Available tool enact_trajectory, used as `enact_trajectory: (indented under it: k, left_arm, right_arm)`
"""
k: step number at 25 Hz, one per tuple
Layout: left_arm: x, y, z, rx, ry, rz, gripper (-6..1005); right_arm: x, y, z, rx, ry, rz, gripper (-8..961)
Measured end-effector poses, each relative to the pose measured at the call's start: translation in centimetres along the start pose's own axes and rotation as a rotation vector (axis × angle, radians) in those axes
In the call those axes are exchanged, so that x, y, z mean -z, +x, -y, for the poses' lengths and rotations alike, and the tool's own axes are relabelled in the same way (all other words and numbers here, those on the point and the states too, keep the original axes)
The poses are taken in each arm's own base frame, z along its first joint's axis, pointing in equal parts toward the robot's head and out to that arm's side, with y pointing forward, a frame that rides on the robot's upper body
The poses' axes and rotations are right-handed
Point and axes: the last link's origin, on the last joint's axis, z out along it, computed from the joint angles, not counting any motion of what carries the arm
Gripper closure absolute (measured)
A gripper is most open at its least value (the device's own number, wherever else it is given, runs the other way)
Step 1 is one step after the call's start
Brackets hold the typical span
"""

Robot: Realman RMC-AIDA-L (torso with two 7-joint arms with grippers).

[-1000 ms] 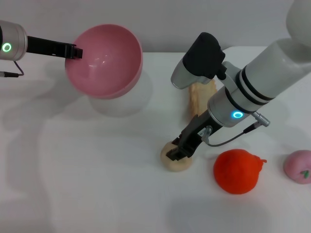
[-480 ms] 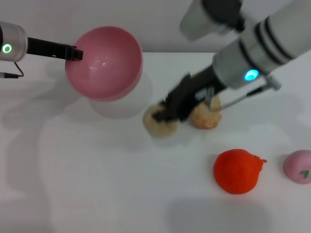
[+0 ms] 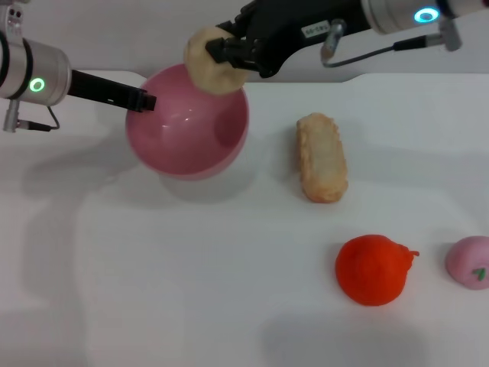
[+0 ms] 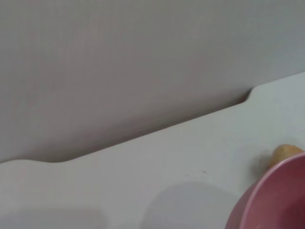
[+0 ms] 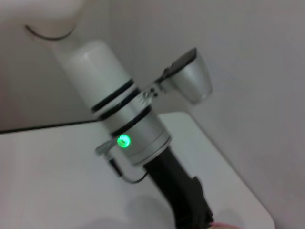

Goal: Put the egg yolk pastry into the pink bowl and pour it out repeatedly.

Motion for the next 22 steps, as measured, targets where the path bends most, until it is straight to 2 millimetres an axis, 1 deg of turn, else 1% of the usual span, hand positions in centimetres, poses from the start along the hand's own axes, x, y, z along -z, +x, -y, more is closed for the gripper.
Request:
enact_trajectory:
  k: [1, 2, 5, 6, 7, 10, 14, 15, 18, 21, 22]
  left_arm:
    - [0.0, 0.0, 0.0, 0.0, 0.0, 0.0, 956]
    - [-0.2, 0.1, -0.5, -0.01, -0.013, 0.007, 956]
    - [-0.2, 0.1, -0.5, -0.01, -0.013, 0.007, 956]
    - [-0.4, 0.2, -1.0, -0.02, -0.025, 0.011, 956]
    - [-0.7, 0.8, -1.9, -0.055, -0.05, 0.013, 956]
    - [-0.9, 1.0, -2.3, -0.074, -0.058, 0.013, 956]
    - [-1.1, 1.2, -2.6, -0.106, -0.057, 0.009, 956]
    - [-1.1, 1.3, -2.7, -0.123, -0.055, 0.001, 956]
    - [-1.3, 1.8, -3.1, -0.222, -0.025, -0.057, 956]
    - [-1.7, 2.1, -3.4, -0.299, 0.022, -0.101, 957]
    - [-1.8, 2.1, -3.5, -0.317, 0.039, -0.12, 957]
  right_arm:
    - [-0.4, 0.1, 0.1, -0.006, 0.003, 0.0, 763]
    - [-1.0, 0.4, 0.4, -0.02, 0.004, -0.013, 767]
    - [-3.1, 1.5, 1.4, -0.071, 0.01, -0.045, 804]
    - [-3.6, 1.8, 1.6, -0.08, 0.017, -0.048, 786]
    - [-4.0, 2.0, 1.8, -0.084, 0.027, -0.047, 769]
    - [-4.2, 2.5, 2.2, -0.09, 0.06, -0.03, 716]
    - [-2.7, 2.7, 2.8, -0.093, 0.134, 0.033, 517]
    - [-1.9, 3.0, 3.1, -0.099, 0.173, 0.061, 467]
    - [0.3, 4.0, 4.1, -0.116, 0.294, 0.162, 389]
    - [2.2, 5.4, 4.2, -0.119, 0.368, 0.285, 311]
    - [2.9, 6.0, 4.2, -0.114, 0.39, 0.338, 311]
